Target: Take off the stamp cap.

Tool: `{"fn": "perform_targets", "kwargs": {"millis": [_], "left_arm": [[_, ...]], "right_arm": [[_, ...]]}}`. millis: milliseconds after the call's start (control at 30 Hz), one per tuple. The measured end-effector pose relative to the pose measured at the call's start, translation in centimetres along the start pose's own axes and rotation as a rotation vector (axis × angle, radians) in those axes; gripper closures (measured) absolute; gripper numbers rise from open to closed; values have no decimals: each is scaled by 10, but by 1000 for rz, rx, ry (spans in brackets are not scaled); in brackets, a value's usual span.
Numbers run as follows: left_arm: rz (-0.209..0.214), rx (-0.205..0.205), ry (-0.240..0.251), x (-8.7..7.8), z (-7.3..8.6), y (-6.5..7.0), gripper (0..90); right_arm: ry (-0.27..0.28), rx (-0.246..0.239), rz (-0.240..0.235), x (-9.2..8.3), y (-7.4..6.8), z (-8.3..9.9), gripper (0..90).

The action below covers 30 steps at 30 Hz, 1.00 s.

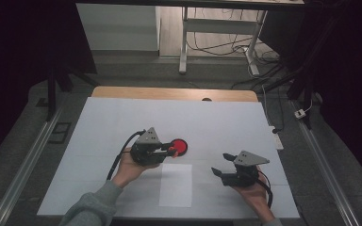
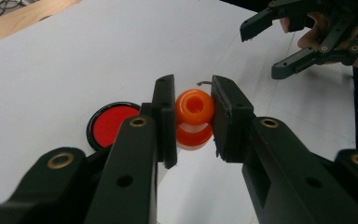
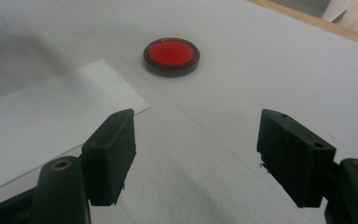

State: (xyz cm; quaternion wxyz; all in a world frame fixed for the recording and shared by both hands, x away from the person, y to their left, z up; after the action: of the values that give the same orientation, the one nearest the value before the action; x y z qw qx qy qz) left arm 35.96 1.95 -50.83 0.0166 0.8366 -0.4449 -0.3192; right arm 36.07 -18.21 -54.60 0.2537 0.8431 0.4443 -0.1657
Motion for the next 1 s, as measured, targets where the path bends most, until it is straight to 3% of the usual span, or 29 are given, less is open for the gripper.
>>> {"fn": "perform_targets", "kwargs": {"millis": [367, 1000], "left_arm": [[1, 0, -4, 1, 1, 1, 722], [-4, 3, -7, 2, 2, 1, 722]], "right_arm": [[18, -20, -34, 17, -12, -15, 281], [27, -45, -63, 31, -24, -27, 289]]}}
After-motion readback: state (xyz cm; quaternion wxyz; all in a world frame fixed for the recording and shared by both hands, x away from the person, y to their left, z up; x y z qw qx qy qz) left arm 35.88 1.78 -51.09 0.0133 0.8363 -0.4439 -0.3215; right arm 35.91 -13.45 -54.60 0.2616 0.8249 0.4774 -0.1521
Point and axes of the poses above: each handheld gripper's, and its own axes: x roughly forward along the jaws, z roughly out of its underside, y roughly to its right, the point moved 10 cm from there along x, roughly forward along the jaws, and after that the axes turned 15 degrees about -x, right-handed, at the moved point
